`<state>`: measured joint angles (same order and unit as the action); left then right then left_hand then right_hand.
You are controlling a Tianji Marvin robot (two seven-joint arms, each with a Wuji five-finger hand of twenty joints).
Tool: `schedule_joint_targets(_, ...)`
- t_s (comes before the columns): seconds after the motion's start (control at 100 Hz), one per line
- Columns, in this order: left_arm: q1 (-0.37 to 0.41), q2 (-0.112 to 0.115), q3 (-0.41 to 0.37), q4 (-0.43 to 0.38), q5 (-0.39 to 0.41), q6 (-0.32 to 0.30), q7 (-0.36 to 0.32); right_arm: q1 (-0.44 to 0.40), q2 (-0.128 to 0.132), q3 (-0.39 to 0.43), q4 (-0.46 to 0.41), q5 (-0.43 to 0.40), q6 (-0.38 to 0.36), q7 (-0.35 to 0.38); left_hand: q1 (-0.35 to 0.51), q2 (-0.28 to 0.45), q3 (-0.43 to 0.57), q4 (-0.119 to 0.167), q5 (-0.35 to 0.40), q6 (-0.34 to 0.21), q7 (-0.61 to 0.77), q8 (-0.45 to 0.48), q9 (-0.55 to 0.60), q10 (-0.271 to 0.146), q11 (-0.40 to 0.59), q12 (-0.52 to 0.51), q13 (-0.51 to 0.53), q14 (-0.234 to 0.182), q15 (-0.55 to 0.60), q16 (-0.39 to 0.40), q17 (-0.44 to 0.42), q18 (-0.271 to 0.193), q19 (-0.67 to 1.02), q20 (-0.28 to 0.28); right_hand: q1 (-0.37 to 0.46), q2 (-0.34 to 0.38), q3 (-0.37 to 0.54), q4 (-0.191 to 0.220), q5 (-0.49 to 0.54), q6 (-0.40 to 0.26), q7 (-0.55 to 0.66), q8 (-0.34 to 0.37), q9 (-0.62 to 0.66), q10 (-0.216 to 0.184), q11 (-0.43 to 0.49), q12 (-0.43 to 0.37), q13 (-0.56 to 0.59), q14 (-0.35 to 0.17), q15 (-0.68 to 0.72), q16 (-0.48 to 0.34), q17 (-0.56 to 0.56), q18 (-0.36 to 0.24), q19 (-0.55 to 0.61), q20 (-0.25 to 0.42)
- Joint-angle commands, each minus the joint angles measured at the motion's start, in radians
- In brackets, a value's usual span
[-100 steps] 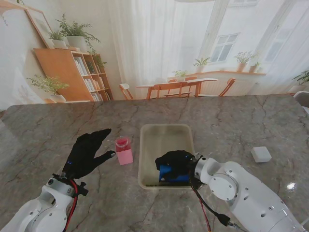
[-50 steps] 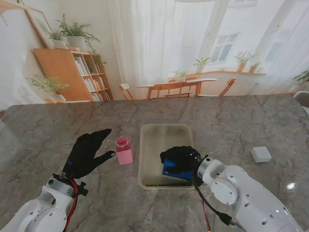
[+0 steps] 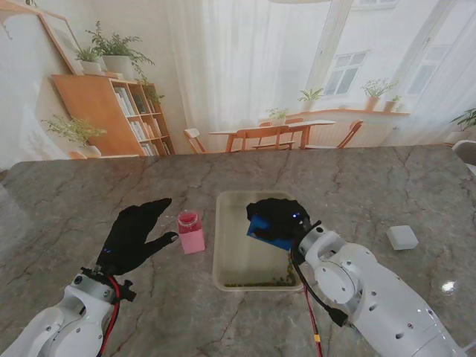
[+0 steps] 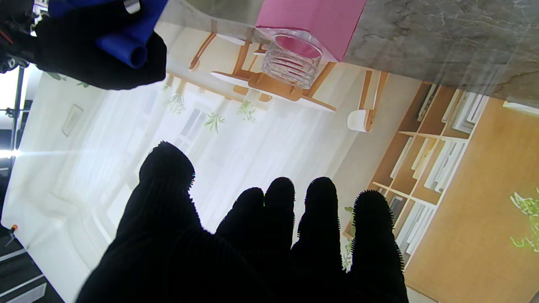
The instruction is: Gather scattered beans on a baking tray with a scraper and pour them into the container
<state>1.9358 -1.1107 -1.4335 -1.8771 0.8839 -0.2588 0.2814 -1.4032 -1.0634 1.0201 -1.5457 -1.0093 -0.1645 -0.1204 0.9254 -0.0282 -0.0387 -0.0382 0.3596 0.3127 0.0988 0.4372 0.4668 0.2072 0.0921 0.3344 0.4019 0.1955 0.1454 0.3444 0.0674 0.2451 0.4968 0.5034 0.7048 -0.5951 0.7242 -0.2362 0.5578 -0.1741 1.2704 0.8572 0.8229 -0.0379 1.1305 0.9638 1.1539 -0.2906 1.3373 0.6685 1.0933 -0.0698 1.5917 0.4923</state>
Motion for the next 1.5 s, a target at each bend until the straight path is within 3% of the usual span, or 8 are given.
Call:
schedule_joint_targets(0.0, 0.006, -0.003, 0.002, -0.004, 0.001, 0.001, 0.002, 0.027, -0.008, 0.007, -0.015, 0.003, 0.021, 0.012, 0.018, 0.034, 0.000, 0.006, 0.016, -0.013, 0.002, 0.004, 0.009, -0.033, -0.004, 0.016, 0.016, -0.006, 0.010, 0.009, -0.001, 0.013, -0.015, 0.015, 0.043, 0.015, 0.029, 0.020, 0.009, -0.029, 0.032, 0.000, -0.004, -0.004, -0.002, -0.001, 0.037, -0.087, 0.004, -0.010, 0.038, -0.051, 0.011, -0.003)
schedule_joint_targets(0.19, 0.006, -0.003, 0.002, -0.005, 0.000, 0.002, -0.001, 0.066, -0.017, 0.011, -0.020, 0.024, 0.110, 0.029, 0.019, 0.034, 0.000, 0.006, 0.016, -0.012, 0.002, 0.004, 0.009, -0.032, -0.004, 0.016, 0.016, -0.007, 0.010, 0.009, -0.002, 0.014, -0.015, 0.015, 0.090, 0.068, -0.020, 0.020, -0.023, -0.005, 0.032, 0.016, -0.031, 0.017, -0.005, -0.003, 0.067, -0.142, -0.041, -0.035, 0.048, -0.172, 0.027, 0.031)
schedule_joint_targets(0.34, 0.004, -0.003, 0.003, -0.003, 0.000, 0.002, -0.001, 0.094, -0.024, 0.026, -0.020, 0.073, 0.181, 0.073, 0.018, 0.034, 0.000, 0.006, 0.016, -0.013, 0.002, 0.004, 0.009, -0.034, -0.005, 0.016, 0.016, -0.006, 0.010, 0.009, -0.002, 0.013, -0.015, 0.015, 0.099, 0.080, -0.032, 0.014, -0.023, -0.009, 0.034, 0.017, -0.037, 0.020, -0.006, -0.004, 0.075, -0.154, -0.066, -0.043, 0.046, -0.197, 0.017, 0.042)
schedule_joint_targets(0.71, 0.004, -0.003, 0.003, -0.002, -0.001, 0.002, -0.003, 0.137, -0.015, 0.117, -0.001, 0.130, 0.332, 0.218, 0.019, 0.035, 0.000, 0.006, 0.016, -0.013, 0.002, 0.004, 0.009, -0.034, -0.005, 0.016, 0.016, -0.007, 0.010, 0.009, -0.003, 0.015, -0.015, 0.015, 0.089, 0.094, -0.043, -0.001, -0.021, -0.035, 0.035, 0.006, -0.035, 0.003, -0.018, -0.015, 0.070, -0.162, -0.124, -0.042, 0.034, -0.197, -0.033, 0.068)
schedule_joint_targets(0.93, -0.004, -0.001, 0.007, 0.002, -0.003, 0.004, -0.014, 0.159, -0.010, 0.144, 0.058, 0.174, 0.441, 0.280, 0.020, 0.036, 0.001, 0.006, 0.015, -0.013, 0.002, 0.004, 0.008, -0.033, -0.005, 0.015, 0.016, -0.005, 0.010, 0.009, -0.003, 0.014, -0.015, 0.015, 0.091, 0.100, -0.049, 0.001, -0.028, -0.039, 0.037, 0.003, -0.041, -0.001, -0.017, -0.015, 0.069, -0.164, -0.133, -0.040, 0.033, -0.200, -0.041, 0.074)
schedule_joint_targets(1.04, -0.006, -0.001, 0.008, 0.002, -0.004, 0.008, -0.018, 0.178, -0.012, 0.139, 0.110, 0.208, 0.498, 0.289, 0.018, 0.035, 0.000, 0.006, 0.015, -0.012, 0.002, 0.004, 0.009, -0.034, -0.005, 0.016, 0.016, -0.005, 0.010, 0.009, -0.003, 0.013, -0.016, 0.015, 0.095, 0.105, -0.053, 0.002, -0.032, -0.035, 0.040, 0.001, -0.047, 0.002, -0.015, -0.015, 0.067, -0.163, -0.136, -0.038, 0.032, -0.198, -0.045, 0.076)
schedule_joint_targets(1.21, -0.010, 0.000, 0.011, 0.003, -0.003, 0.013, -0.023, 0.201, -0.012, 0.120, 0.189, 0.244, 0.527, 0.295, 0.019, 0.035, 0.000, 0.006, 0.015, -0.012, 0.002, 0.004, 0.008, -0.032, -0.005, 0.016, 0.016, -0.004, 0.010, 0.009, -0.003, 0.014, -0.016, 0.015, 0.099, 0.111, -0.065, 0.005, -0.037, -0.036, 0.043, -0.001, -0.051, 0.000, -0.012, -0.016, 0.065, -0.163, -0.139, -0.035, 0.032, -0.200, -0.052, 0.080)
schedule_joint_targets(1.49, -0.012, 0.001, 0.012, 0.002, -0.002, 0.020, -0.030, 0.243, -0.034, 0.067, 0.289, 0.368, 0.591, 0.266, 0.019, 0.036, 0.000, 0.006, 0.015, -0.013, 0.002, 0.004, 0.009, -0.036, -0.004, 0.016, 0.017, -0.005, 0.010, 0.009, -0.002, 0.015, -0.016, 0.014, 0.105, 0.111, -0.073, 0.007, -0.034, -0.032, 0.047, -0.004, -0.052, 0.005, -0.010, -0.020, 0.062, -0.157, -0.140, -0.032, 0.031, -0.191, -0.054, 0.087)
